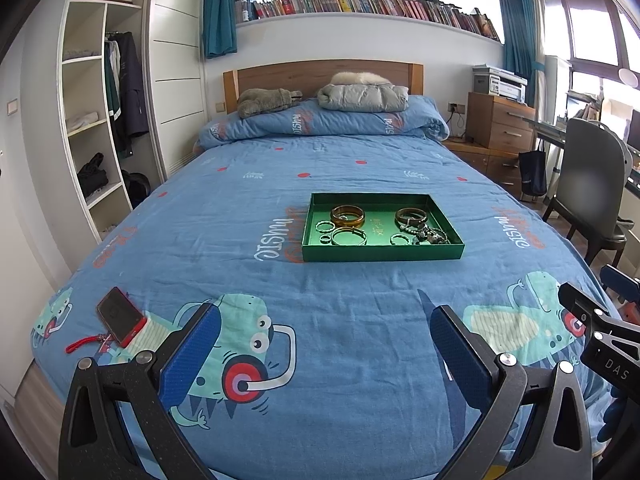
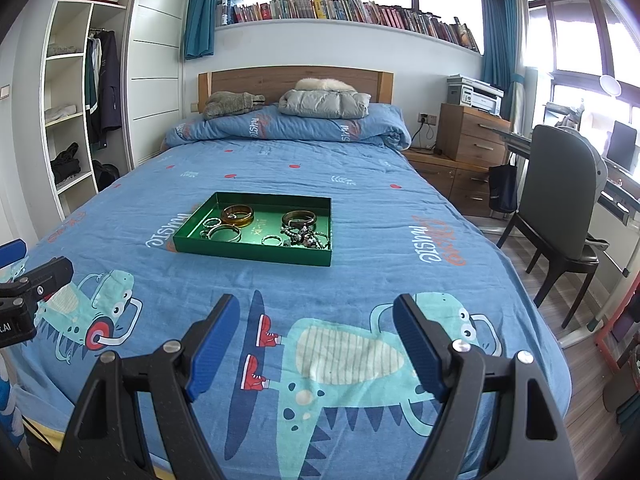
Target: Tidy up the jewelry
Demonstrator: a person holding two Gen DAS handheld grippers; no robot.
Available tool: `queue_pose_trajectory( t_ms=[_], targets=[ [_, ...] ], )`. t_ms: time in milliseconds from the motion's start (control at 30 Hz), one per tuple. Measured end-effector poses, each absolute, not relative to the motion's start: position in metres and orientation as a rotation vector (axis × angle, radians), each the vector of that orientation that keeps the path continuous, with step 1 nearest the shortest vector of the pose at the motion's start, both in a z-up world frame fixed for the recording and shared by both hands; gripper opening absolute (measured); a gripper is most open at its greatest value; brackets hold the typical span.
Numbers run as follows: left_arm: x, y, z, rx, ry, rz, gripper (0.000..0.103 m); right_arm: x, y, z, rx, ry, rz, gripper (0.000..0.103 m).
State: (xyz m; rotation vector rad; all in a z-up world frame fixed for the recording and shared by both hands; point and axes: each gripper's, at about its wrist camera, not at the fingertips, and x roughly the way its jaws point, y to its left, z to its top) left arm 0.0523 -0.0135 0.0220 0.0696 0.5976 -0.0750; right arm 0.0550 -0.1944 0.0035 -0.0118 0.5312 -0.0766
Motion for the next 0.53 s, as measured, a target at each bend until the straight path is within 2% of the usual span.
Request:
queue_pose_trajectory(
  t_ms=[533],
  targets=[
    [0.0510,-0.0097,0.0277,0.060,0.597,-0.071,0.103,0.0555,-0.1934,0.0036,-0.013,0.531,-0.077,0.078]
  ],
)
